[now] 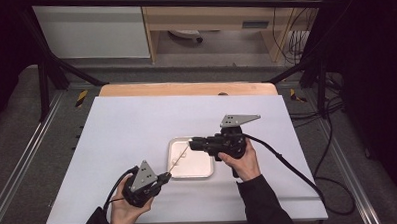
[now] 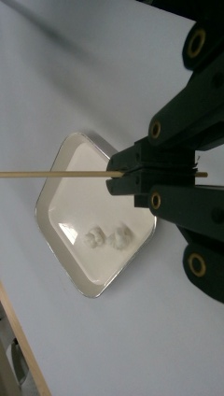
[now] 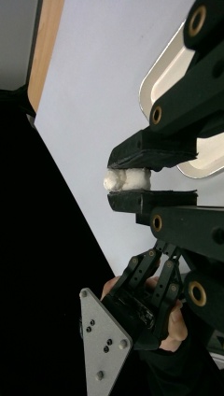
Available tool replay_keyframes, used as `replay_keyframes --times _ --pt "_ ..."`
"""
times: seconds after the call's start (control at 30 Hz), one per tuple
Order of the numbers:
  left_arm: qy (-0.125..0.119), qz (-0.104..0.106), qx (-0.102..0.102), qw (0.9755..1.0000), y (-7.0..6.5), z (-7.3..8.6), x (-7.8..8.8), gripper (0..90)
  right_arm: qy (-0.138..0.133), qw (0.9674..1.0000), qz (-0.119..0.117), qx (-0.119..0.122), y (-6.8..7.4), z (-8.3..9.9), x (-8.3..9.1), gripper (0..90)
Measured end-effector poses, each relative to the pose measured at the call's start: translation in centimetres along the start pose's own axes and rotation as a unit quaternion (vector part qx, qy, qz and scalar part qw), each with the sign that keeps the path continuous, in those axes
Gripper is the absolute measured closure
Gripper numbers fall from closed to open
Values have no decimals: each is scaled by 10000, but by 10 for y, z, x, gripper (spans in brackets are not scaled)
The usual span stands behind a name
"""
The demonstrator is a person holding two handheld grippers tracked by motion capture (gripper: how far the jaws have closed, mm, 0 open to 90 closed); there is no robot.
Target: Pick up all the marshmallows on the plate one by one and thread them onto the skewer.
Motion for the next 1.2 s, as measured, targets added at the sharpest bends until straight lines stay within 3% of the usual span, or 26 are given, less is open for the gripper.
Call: replay_keyframes --times 0.3,0.43,0.57,0.77,0.9,1.2 --pt "-180 -36 -86 9998 -1 0 2 890 37 9998 -203 -82 1 2 -4 807" --pt "-140 -5 -154 9998 -2 1 0 890 49 9998 -207 -47 2 4 -5 813" --pt "-163 78 -68 9998 0 2 0 890 37 9998 -189 -71 1 3 -3 809" --pt "-167 66 -113 9998 0 2 -1 890 -308 9992 -225 -146 0 -7 8 807" --pt "-214 29 -117 9997 0 1 0 890 -123 9995 -248 -127 1 -3 6 807" --pt "-281 13 -182 9994 0 1 1 890 -26 9989 -417 -222 1 1 -2 811"
Point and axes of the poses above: each handheld gripper's, and its own axes: x roughly backward along the jaws, z roughly out of its underside, y roughly to its left, the point moved 4 cm from there along -x, roughly forward along the jaws, and after that the axes turned 4 degrees about -x, right-handed, at the moved point
